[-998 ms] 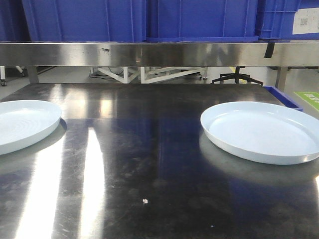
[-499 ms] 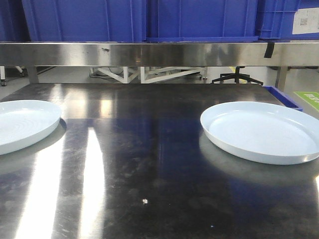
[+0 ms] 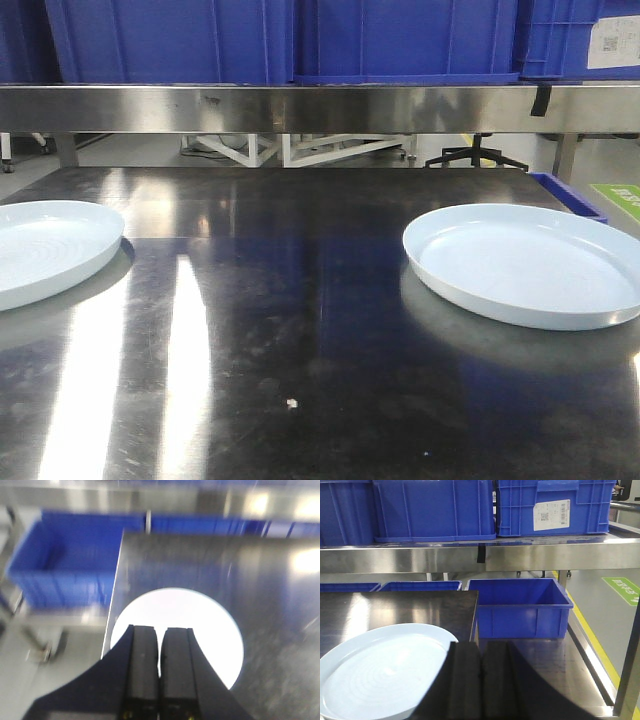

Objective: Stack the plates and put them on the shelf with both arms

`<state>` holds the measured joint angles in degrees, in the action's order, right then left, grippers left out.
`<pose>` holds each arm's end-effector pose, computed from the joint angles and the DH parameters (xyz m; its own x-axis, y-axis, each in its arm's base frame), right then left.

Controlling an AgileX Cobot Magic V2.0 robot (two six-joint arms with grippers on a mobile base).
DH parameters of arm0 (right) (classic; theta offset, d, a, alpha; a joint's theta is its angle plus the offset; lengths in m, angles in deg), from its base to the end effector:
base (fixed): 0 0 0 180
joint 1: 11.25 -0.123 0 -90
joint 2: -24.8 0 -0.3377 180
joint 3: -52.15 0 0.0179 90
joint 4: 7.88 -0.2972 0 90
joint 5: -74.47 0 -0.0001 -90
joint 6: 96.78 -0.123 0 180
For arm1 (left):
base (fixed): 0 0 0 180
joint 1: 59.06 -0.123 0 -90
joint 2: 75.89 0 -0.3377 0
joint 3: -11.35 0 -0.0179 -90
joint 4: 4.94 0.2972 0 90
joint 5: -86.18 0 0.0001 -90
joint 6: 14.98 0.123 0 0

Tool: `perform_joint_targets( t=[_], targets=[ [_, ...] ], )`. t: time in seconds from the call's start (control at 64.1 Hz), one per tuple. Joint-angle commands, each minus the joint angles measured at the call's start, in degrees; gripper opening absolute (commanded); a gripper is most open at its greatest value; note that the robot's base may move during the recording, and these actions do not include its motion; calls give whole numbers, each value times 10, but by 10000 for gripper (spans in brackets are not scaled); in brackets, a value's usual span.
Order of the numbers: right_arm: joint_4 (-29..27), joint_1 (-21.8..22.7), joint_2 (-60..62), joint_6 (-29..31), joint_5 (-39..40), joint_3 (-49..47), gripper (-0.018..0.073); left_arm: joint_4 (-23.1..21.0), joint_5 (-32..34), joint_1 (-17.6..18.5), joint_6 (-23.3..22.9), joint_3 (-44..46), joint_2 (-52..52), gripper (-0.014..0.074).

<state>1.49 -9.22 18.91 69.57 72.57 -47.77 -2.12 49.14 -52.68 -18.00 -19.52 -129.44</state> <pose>0.0821 -0.0036 0.2009 0.0405 0.0733 -0.9965 0.0379 0.9965 0.0749 0.1975 -0.0184 0.3772 -0.5193 0.0446 -0.8534 0.0790 0.9969 0.0040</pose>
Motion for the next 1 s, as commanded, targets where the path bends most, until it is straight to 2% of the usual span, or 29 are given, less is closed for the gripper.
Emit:
perform_joint_targets(
  t=[0.0, 0.14, 0.983],
  targets=[
    [-1, 0, 9, 6, 48, 0, 28, 4, -20, 3, 4, 61, -52, 86],
    [-1, 0, 9, 6, 48, 0, 28, 4, -45, 3, 4, 79, -87, 87],
    [-1, 0, 9, 6, 48, 0, 28, 3, -8, 3, 4, 79, -89, 86]
  ],
)
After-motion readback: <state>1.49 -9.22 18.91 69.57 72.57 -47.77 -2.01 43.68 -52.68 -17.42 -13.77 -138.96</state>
